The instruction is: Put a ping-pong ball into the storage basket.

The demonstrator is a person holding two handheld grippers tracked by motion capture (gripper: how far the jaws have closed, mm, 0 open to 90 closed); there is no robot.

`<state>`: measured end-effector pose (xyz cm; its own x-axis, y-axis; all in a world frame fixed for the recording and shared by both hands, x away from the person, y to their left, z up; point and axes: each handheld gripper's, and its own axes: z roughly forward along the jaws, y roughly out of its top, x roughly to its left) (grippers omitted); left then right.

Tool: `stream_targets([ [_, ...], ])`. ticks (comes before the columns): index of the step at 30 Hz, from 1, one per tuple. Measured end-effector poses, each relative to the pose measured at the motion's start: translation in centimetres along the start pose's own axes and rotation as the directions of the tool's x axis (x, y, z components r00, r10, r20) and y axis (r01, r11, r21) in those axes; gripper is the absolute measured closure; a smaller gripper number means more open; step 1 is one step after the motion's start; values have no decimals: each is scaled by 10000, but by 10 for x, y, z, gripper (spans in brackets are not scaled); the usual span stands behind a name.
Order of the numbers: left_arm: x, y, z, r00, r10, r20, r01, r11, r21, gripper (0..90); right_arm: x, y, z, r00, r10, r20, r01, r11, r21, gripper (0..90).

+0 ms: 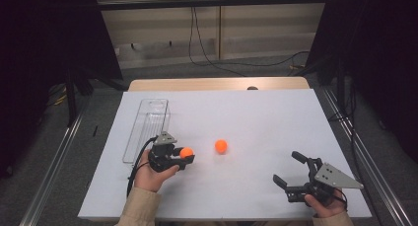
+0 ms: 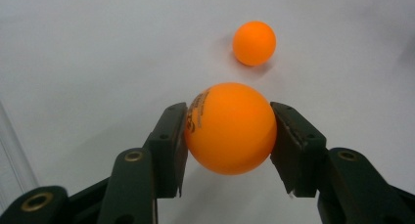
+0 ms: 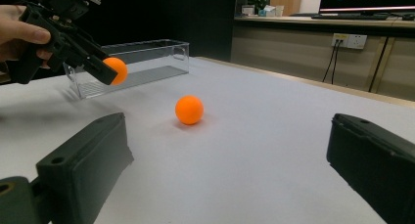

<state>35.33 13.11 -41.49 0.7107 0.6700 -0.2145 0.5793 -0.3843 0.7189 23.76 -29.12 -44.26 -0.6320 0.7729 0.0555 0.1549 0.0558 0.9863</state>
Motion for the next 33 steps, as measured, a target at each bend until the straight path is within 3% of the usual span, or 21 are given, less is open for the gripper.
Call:
stream_targets([
  [33,11,1,-14,9992,-175,-350,168,9996,-223,510,0,0,0,10000,16,-7,-16,10000,-5,15],
])
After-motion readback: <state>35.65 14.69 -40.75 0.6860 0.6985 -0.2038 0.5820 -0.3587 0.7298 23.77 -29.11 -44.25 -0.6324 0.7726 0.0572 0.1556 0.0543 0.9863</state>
